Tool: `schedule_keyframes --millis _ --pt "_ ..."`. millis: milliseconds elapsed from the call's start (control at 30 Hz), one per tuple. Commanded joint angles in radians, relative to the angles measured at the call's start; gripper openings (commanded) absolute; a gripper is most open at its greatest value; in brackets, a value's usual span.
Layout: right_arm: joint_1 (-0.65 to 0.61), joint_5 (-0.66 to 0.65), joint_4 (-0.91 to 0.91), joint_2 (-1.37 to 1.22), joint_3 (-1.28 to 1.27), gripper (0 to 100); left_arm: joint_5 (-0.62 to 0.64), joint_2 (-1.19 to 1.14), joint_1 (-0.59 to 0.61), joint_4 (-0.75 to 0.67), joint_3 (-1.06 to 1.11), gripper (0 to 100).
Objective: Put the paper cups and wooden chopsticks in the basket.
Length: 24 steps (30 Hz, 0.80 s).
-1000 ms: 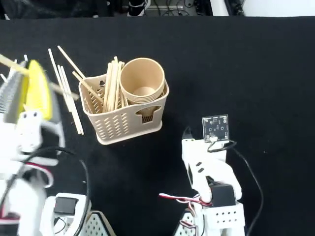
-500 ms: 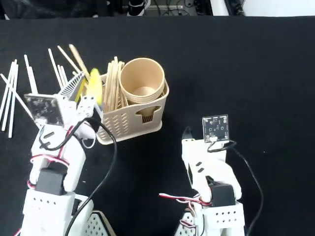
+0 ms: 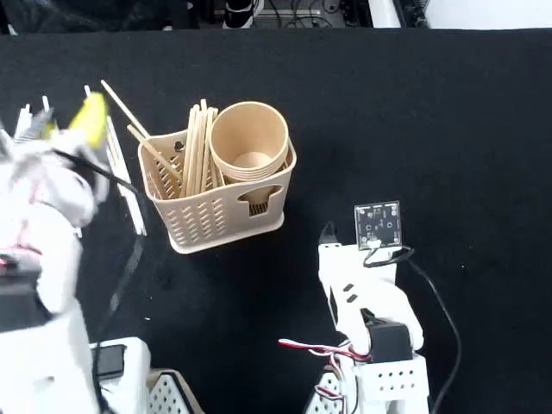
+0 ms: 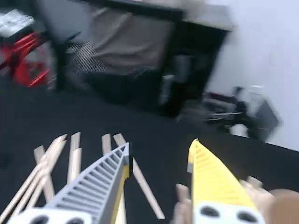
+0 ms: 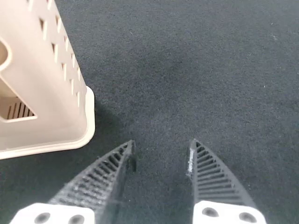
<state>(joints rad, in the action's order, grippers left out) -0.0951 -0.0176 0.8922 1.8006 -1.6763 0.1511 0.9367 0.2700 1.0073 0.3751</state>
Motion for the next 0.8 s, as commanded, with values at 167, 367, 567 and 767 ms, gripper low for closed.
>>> schedule_keyframes --millis 167,367,567,767 --pt "0.009 -0.009 -0.020 0.091 -0.007 19.4 0.017 -0.773 0.148 0.083 -0.315 21" --pt "0.009 -0.009 -0.020 0.091 -0.007 19.4 0.018 -1.172 0.162 0.089 -0.541 21" --pt "0.009 -0.009 -0.020 0.091 -0.007 19.4 0.012 -1.528 0.114 0.120 -0.769 21" --pt "0.009 -0.009 -0.020 0.091 -0.007 19.4 0.009 -1.829 0.111 0.328 -1.133 20"
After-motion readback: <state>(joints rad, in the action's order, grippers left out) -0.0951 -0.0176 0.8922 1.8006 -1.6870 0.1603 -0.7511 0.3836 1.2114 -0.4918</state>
